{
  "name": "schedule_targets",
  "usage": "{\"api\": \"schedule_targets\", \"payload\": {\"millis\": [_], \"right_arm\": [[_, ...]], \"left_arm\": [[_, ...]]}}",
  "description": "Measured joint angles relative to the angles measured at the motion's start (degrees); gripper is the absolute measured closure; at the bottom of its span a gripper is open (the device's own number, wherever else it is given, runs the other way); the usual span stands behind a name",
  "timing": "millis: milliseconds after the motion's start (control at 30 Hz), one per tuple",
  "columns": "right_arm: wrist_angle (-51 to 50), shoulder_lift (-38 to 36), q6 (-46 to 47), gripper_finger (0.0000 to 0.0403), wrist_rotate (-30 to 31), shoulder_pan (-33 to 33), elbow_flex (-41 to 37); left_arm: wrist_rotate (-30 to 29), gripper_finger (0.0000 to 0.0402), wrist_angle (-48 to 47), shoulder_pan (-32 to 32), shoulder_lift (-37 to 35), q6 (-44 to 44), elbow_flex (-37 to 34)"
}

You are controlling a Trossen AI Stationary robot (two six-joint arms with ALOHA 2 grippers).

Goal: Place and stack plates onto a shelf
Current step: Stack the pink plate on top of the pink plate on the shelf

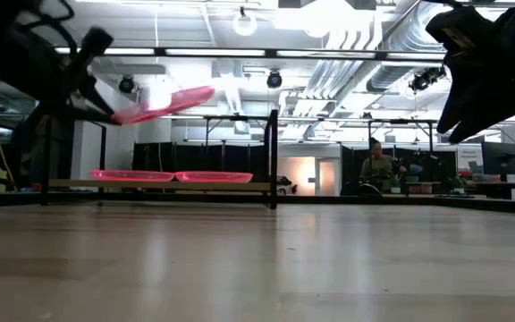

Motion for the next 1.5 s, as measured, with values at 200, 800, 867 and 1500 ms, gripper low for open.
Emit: {"api": "schedule_targets", "payload": {"millis": [200, 800, 867, 1500], "right_arm": [[0.6, 0.0, 0.0, 0.0329, -0.8, -1.3, 0.0], [2.9, 0.0, -0.4, 0.0329, -1.7, -1.6, 0.0], [2.9, 0.0, -0.5, 0.0329, -1.7, -1.6, 0.0], [2.8, 0.0, -1.8, 0.0329, -0.4, -1.6, 0.0]], "left_arm": [[-0.3, 0.0401, -5.9, 7.7, 1.3, -3.0, 0.0], [5.1, 0.0401, -14.3, 30.2, 1.2, -2.0, 0.0], [5.7, 0.0401, -15.1, 31.6, 1.2, -2.0, 0.0], [8.6, 0.0395, -16.1, 36.1, 0.6, 3.0, 0.0]]}}
